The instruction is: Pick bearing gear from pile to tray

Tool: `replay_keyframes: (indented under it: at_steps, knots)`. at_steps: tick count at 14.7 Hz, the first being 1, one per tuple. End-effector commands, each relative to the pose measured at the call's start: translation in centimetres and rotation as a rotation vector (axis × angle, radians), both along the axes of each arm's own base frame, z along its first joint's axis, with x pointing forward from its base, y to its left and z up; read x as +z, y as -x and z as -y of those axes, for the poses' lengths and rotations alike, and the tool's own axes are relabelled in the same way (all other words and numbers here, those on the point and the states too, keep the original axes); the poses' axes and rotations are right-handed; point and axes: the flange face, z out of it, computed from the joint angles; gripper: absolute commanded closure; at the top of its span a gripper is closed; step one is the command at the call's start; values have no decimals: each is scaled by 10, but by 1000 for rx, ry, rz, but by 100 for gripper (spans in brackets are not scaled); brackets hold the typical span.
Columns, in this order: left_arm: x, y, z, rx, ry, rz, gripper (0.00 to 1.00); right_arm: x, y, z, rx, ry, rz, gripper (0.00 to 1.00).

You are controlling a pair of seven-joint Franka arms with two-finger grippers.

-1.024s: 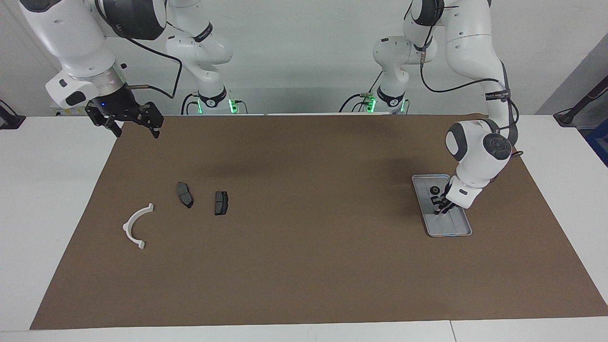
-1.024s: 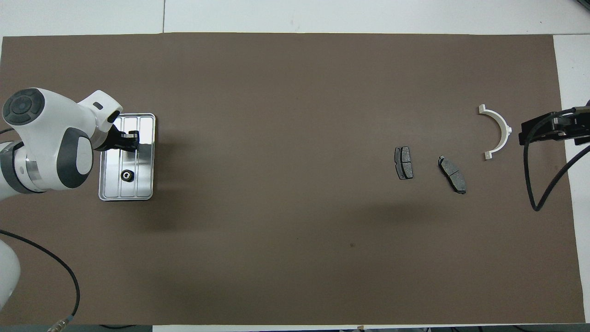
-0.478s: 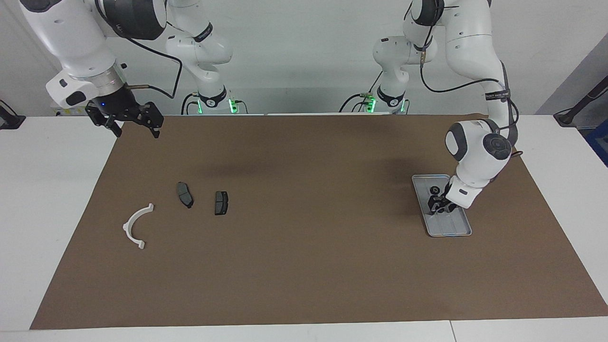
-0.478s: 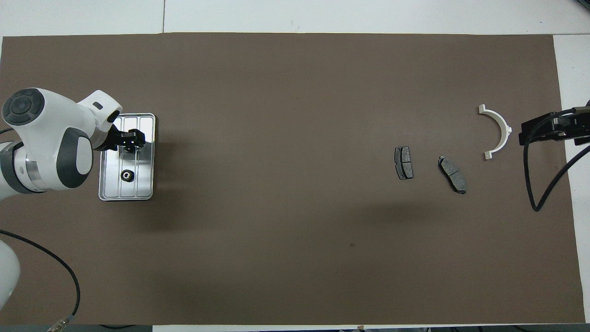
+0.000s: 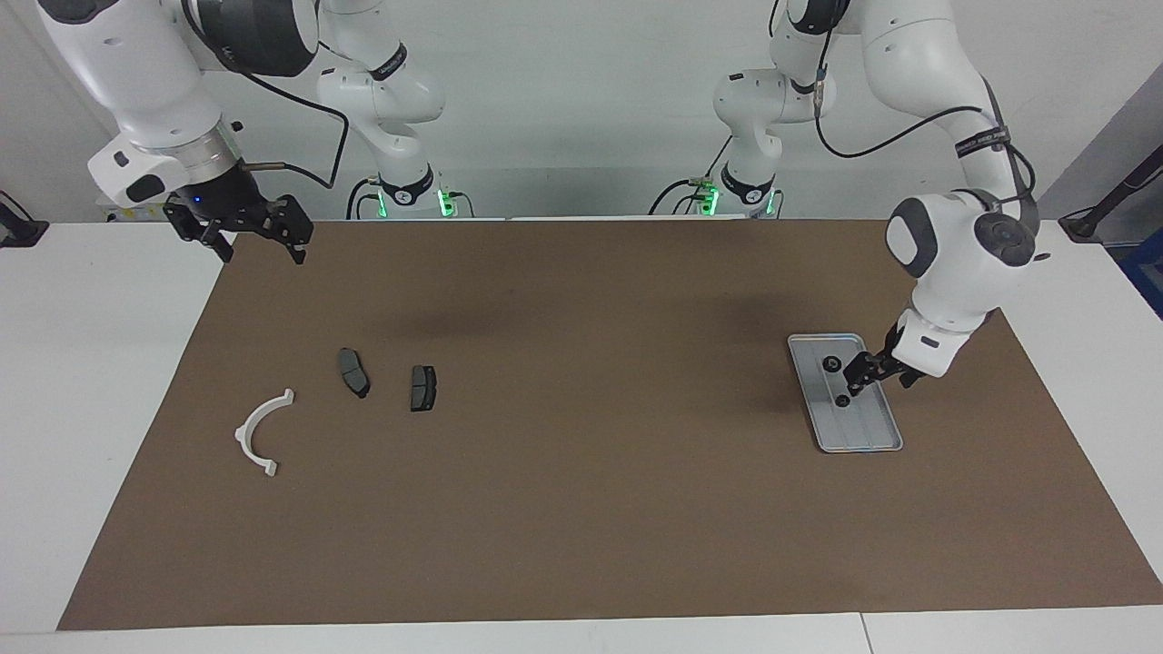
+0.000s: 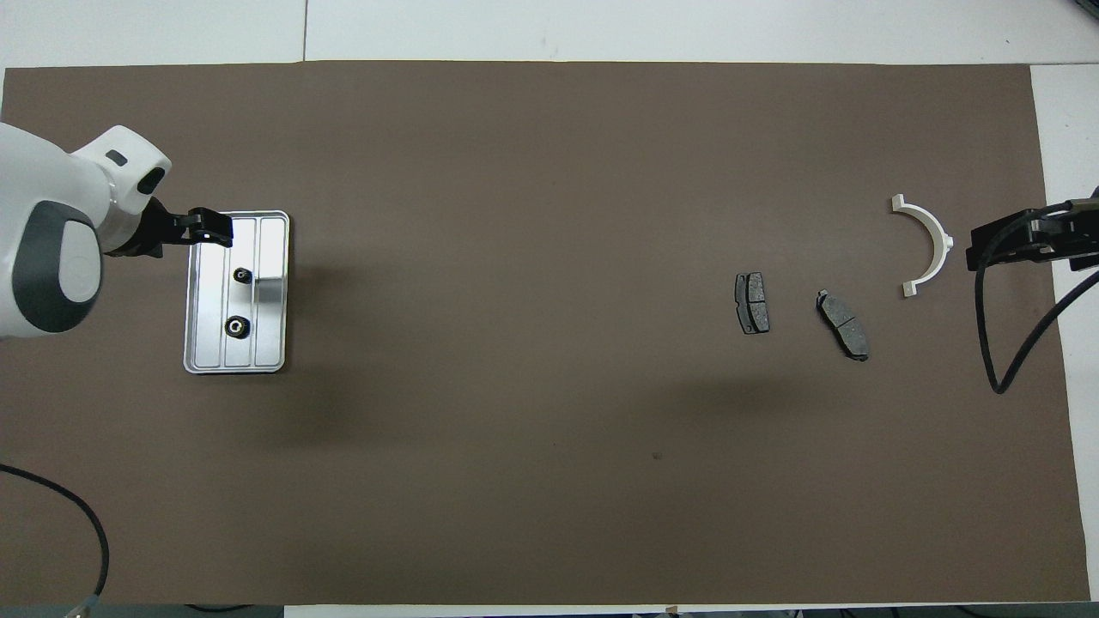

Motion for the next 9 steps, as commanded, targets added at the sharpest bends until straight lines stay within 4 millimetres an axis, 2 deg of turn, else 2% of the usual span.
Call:
replay_keyframes:
  at_steps: [1,5,6,7,8,9]
  knots:
    - [50,27,0,-10,-2,-26,0,1,8,2,-3,10,1,0]
    - [112,53,6,-21,-2,-50,0,1,8,2,-9,10,2,0]
    - [122,58,4,-18,-1,-40,0,1,8,2,-6,10,1,0]
    - [130,65,4,-18,-1,-47,0,1,8,2,-3,10,1,0]
    - [127,67,1,-15,0,-59,0,1,7,2,-3,10,3,0]
    - [125,67,7,-16,-1,-55,0,1,7,2,-3,10,4,0]
